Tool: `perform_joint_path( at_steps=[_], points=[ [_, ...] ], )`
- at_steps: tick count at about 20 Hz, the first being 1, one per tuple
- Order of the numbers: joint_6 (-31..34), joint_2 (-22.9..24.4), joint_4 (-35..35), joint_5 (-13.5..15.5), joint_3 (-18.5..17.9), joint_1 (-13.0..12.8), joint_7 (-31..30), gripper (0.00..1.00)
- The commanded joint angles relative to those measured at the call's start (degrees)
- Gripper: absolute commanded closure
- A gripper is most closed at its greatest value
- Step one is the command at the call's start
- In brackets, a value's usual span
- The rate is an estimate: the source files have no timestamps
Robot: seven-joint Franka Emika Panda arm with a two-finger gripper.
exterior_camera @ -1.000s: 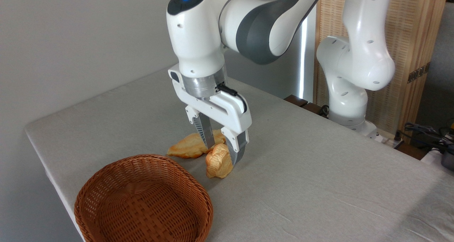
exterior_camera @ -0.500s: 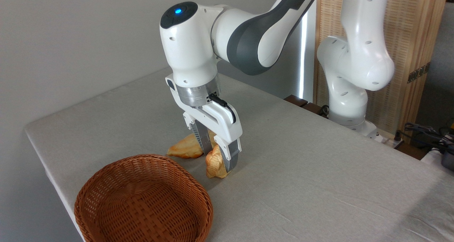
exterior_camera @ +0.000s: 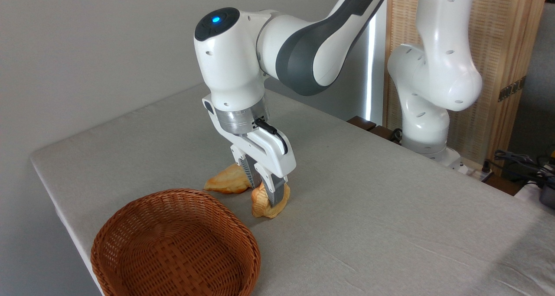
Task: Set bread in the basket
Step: 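Lift the round bun and carry it over the wicker basket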
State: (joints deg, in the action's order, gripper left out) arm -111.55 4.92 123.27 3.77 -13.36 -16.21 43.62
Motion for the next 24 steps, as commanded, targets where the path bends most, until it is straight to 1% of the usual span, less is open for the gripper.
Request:
perform_joint_path(
  at_steps=[1, 7, 9, 10, 14, 15, 17, 20, 21, 22, 23, 24],
  points=[
    [0.19, 0.35, 0.13, 0.1, -0.52, -0.49, 1.12, 0.7],
    [1.68, 1.32, -1.53, 0.1, -0.61, -0.4, 1.47, 0.69],
    [3.0, 1.58, -3.55, 0.1, -0.61, -0.4, 1.29, 0.68],
    [3.61, 1.58, -4.78, 0.01, -0.52, -0.4, 1.29, 0.66],
    [3.62, 1.58, -9.26, 0.18, -0.61, -0.4, 1.2, 0.65],
    [2.57, 1.58, -10.4, 0.19, -0.61, -0.4, 1.2, 0.62],
    [-0.5, 0.79, -11.99, 0.19, -0.61, -0.4, 1.2, 0.62],
    [-8.49, -0.87, -12.35, 0.45, -0.61, -0.32, 1.2, 0.62],
    [-9.73, -1.23, -12.43, 0.45, -0.61, -0.32, 1.2, 0.62],
    [-12.27, -2.1, -12.44, 0.36, -0.61, -0.32, 1.2, 0.58],
    [-13.42, -2.63, -12.35, 0.19, -0.52, -0.32, 1.2, 0.49],
    [-15.7, -3.68, -12.35, 0.01, -0.09, -0.49, 1.12, 0.18]
  ],
)
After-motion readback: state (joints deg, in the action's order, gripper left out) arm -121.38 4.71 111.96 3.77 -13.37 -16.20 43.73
